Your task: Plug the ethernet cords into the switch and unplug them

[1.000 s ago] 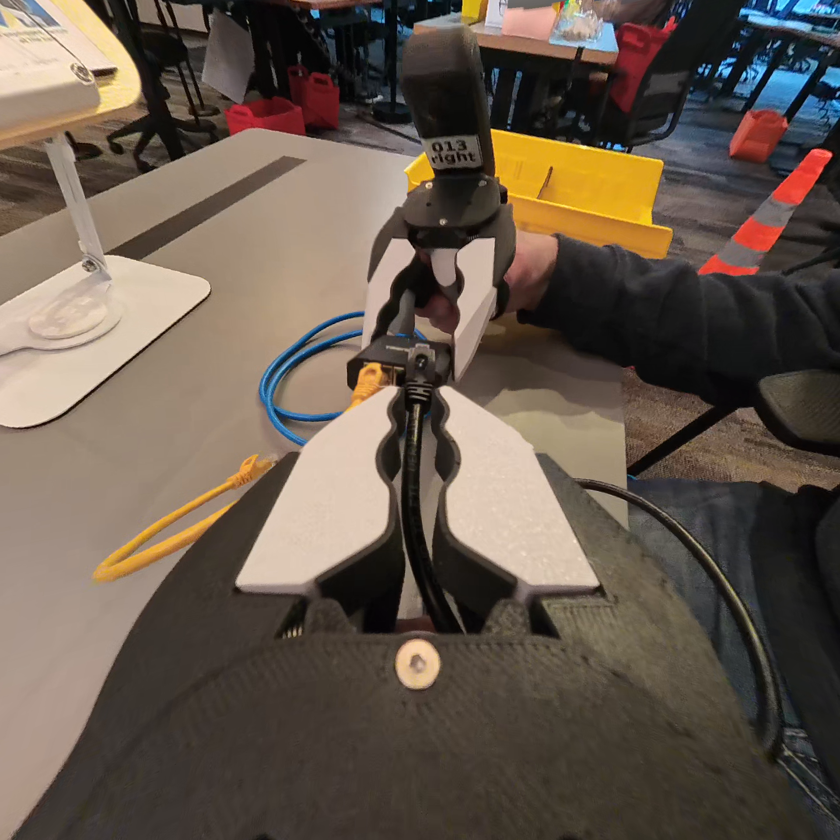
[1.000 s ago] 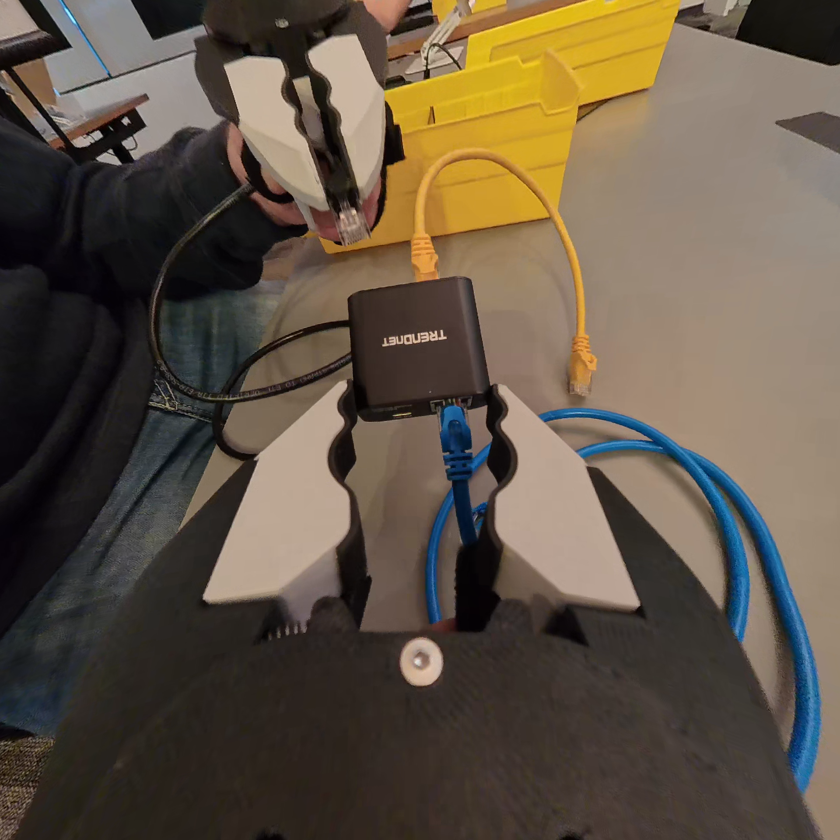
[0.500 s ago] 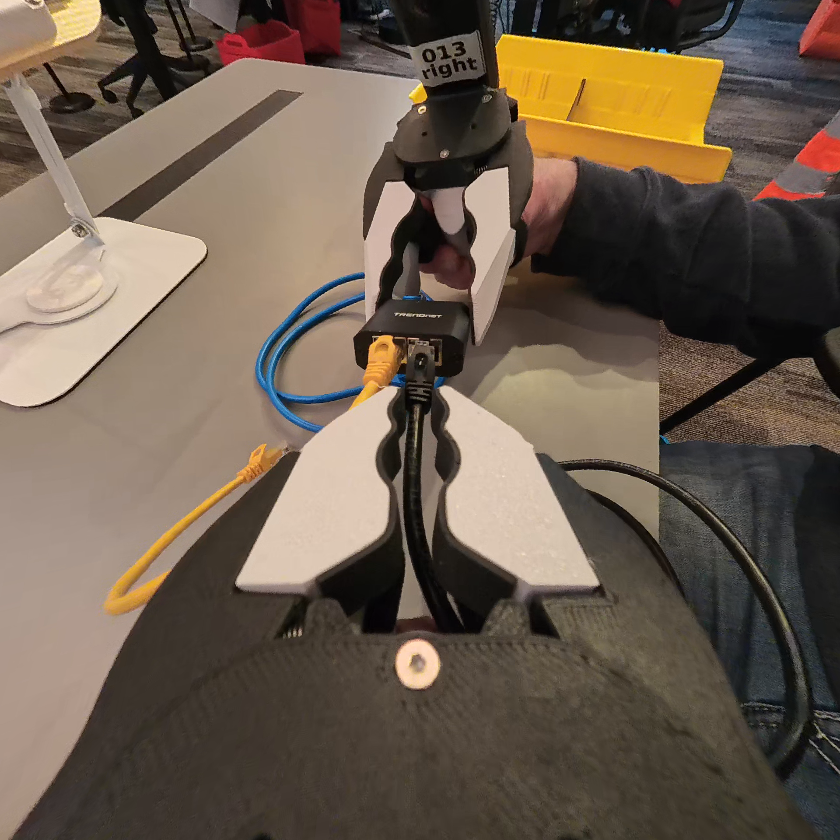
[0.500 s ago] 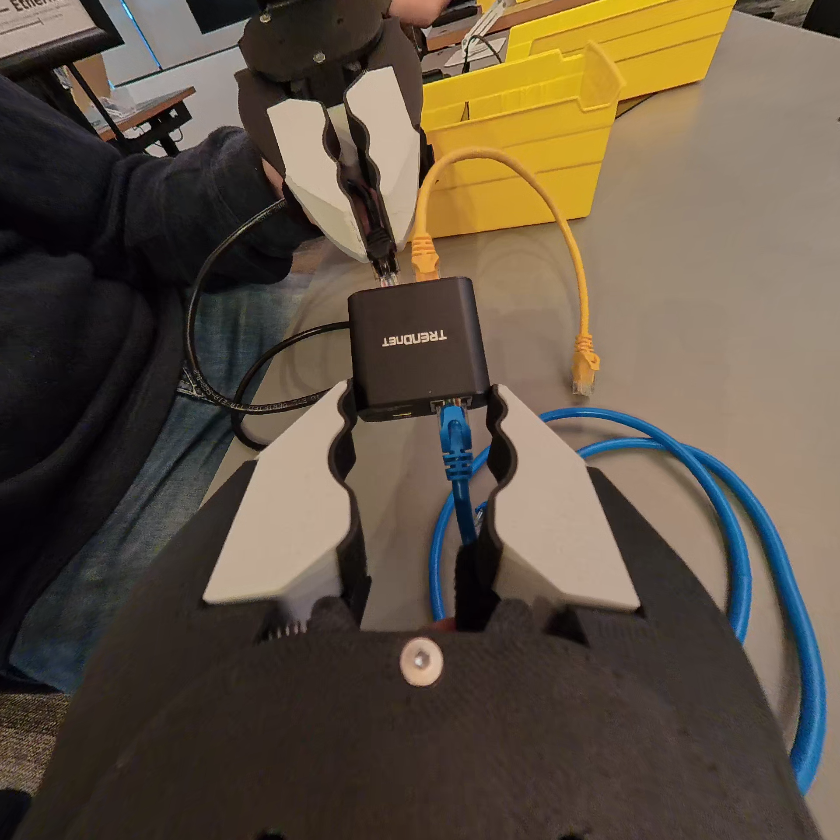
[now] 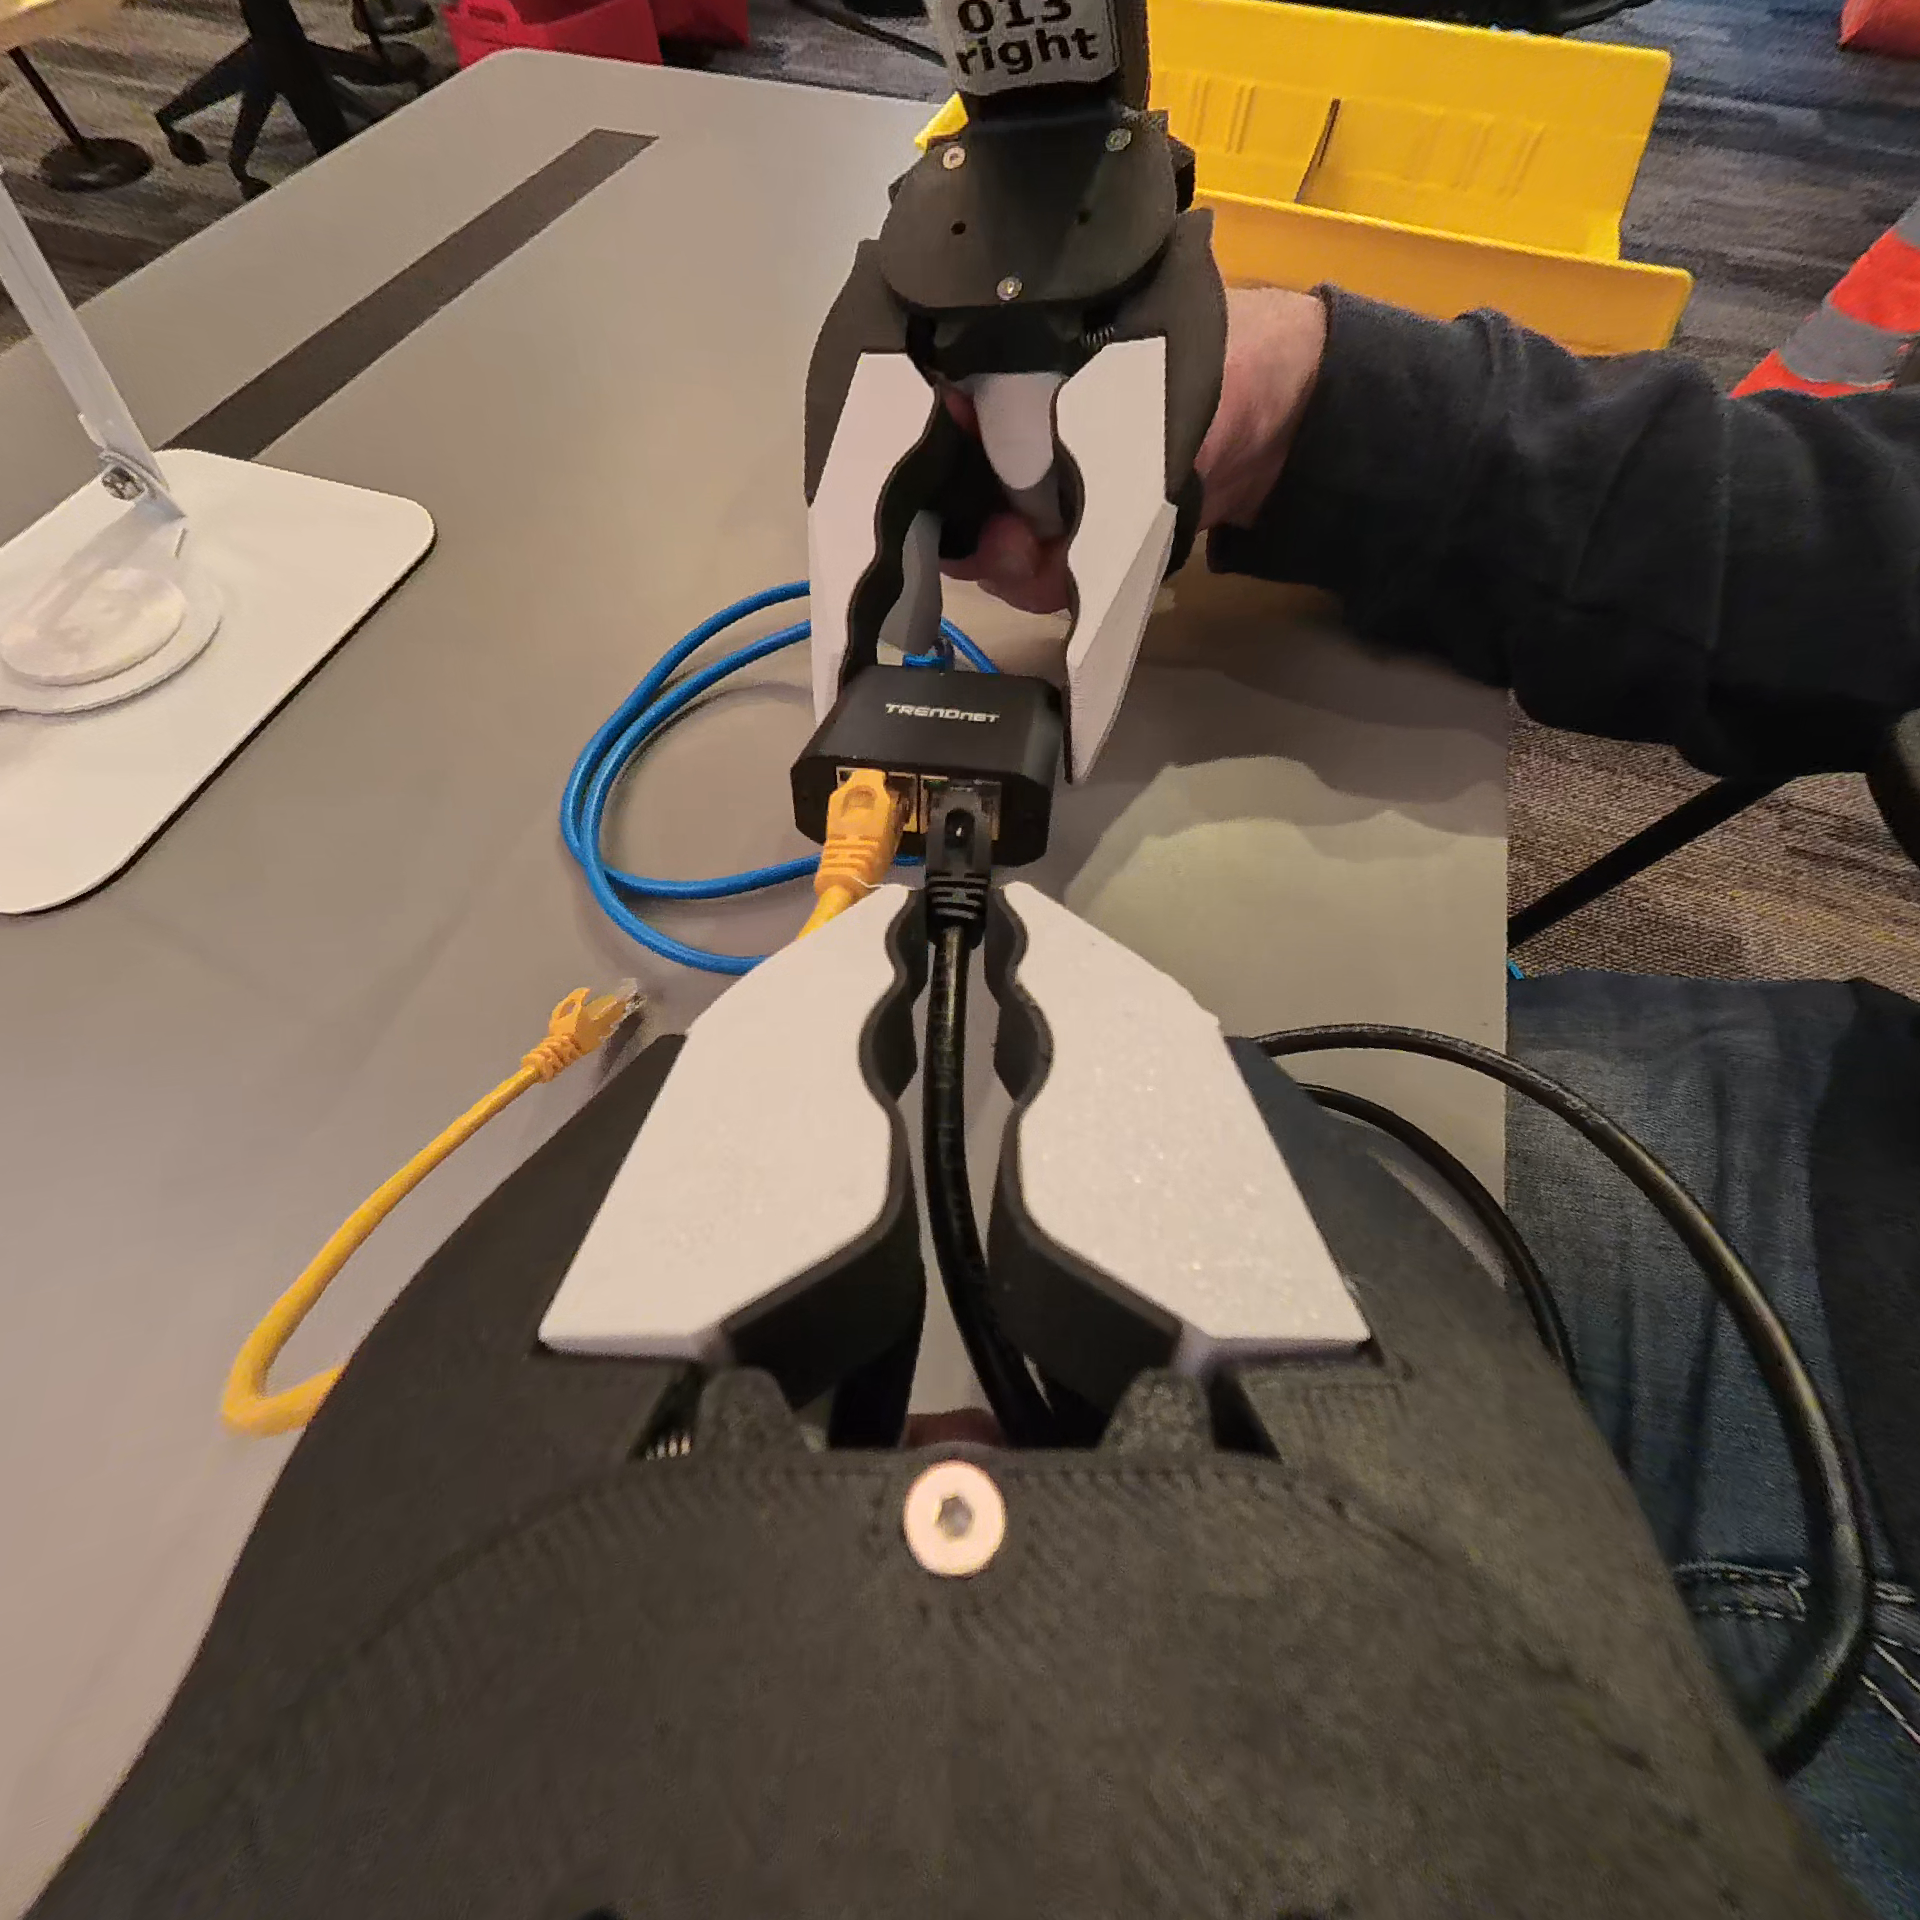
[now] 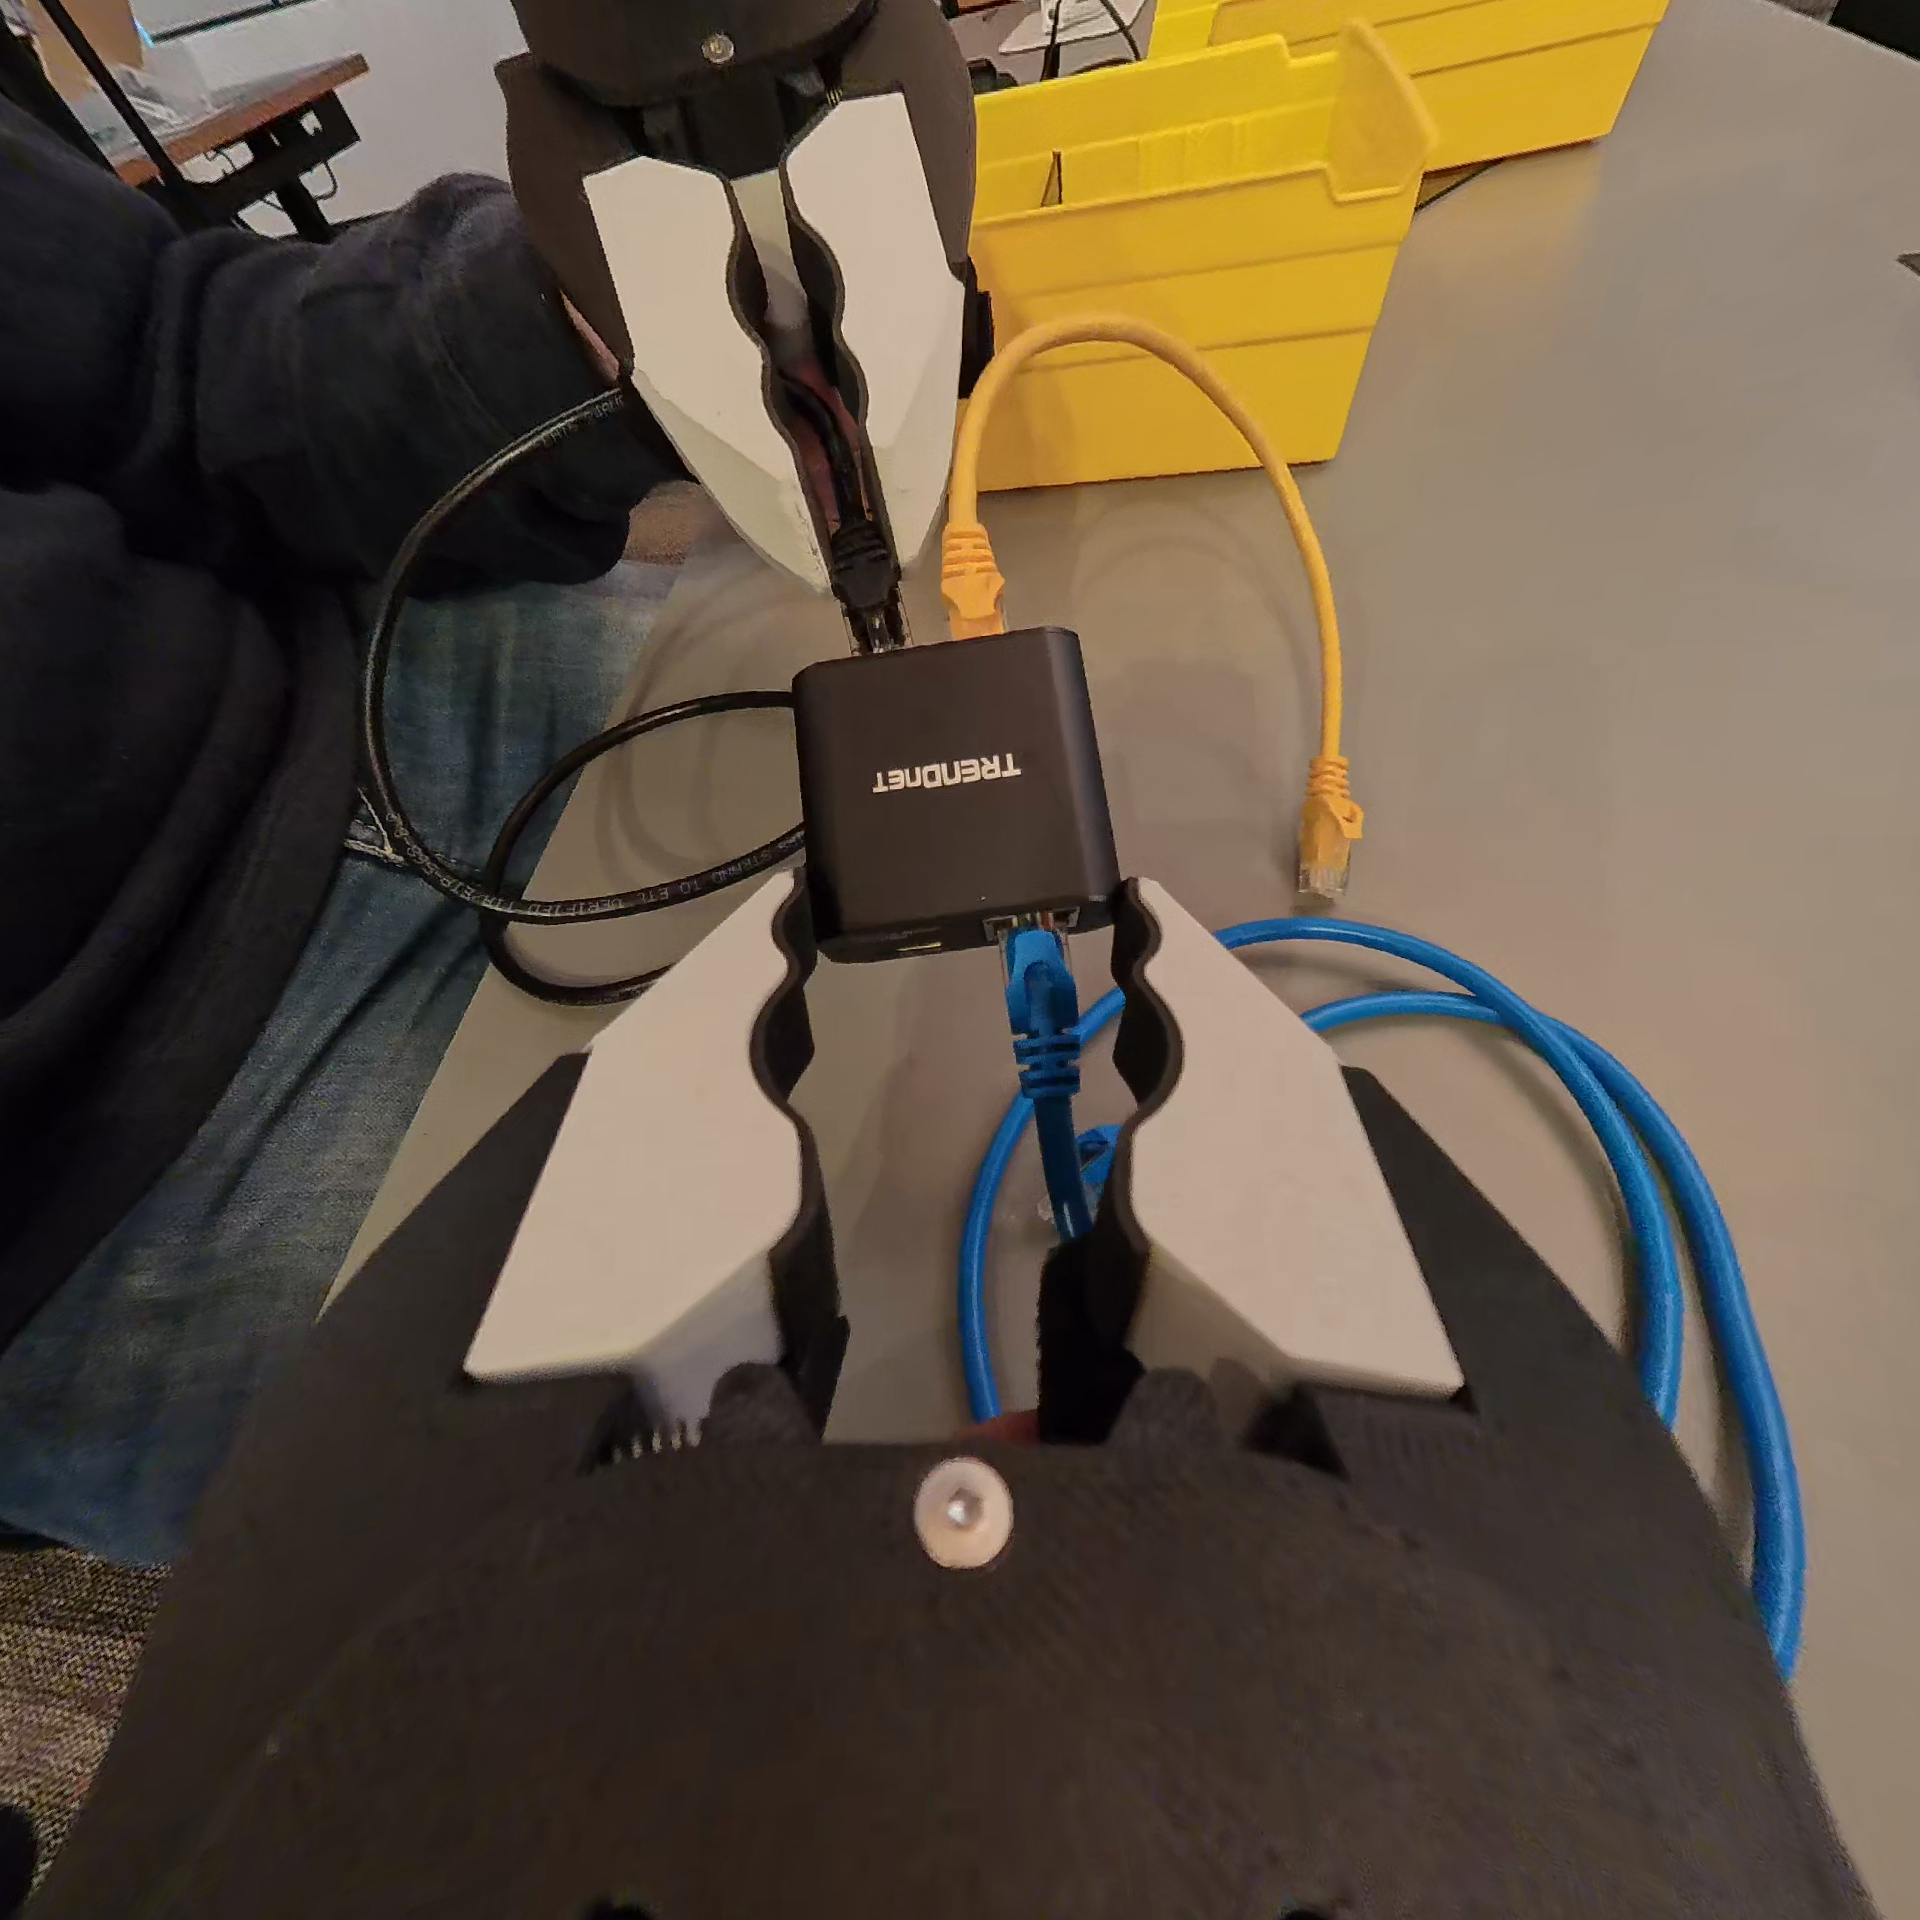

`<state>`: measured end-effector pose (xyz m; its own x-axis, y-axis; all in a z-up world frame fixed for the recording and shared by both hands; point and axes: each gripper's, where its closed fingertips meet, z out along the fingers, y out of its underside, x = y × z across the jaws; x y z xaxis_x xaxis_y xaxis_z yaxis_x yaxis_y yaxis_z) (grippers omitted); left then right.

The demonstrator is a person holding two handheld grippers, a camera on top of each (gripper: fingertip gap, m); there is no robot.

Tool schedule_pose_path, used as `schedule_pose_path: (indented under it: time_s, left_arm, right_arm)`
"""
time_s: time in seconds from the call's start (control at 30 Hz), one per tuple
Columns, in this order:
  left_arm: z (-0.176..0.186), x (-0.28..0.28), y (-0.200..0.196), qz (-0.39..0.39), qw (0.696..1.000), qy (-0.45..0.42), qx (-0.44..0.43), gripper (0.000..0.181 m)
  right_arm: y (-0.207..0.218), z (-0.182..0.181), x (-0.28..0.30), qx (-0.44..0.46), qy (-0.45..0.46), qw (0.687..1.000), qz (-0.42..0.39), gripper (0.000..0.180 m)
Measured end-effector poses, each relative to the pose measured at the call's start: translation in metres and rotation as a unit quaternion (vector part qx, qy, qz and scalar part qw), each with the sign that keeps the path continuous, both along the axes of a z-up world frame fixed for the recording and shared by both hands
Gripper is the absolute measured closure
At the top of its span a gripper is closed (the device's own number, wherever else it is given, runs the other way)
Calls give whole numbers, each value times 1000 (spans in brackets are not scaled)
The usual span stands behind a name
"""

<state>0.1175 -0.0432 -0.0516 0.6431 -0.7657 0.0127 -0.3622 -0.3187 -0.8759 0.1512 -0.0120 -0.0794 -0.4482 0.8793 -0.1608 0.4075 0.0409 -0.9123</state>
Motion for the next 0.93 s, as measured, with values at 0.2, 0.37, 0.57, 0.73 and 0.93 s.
schedule_pose_path:
  time_s: [0.2,0.37,0.57,0.73,0.93]
  left_arm:
    - [1,1,1,-1,1000,-1,2,170]
    - [2,3,0,-2,1000,-8,5,170]
    - [3,1,0,-2,1000,-4,9,170]
    - [4,2,1,0,1000,0,13,170]
    - [-1,2,2,4,1000,9,15,170]
  right_arm:
    - [-1,1,-2,18,5,1000,4,123]
    - [-3,0,-2,16,9,1000,6,123]
    - [-4,1,-3,14,11,1000,2,123]
    - [-4,2,-4,18,11,1000,-1,124]
    - [-2,0,-4,17,8,1000,-3,124]
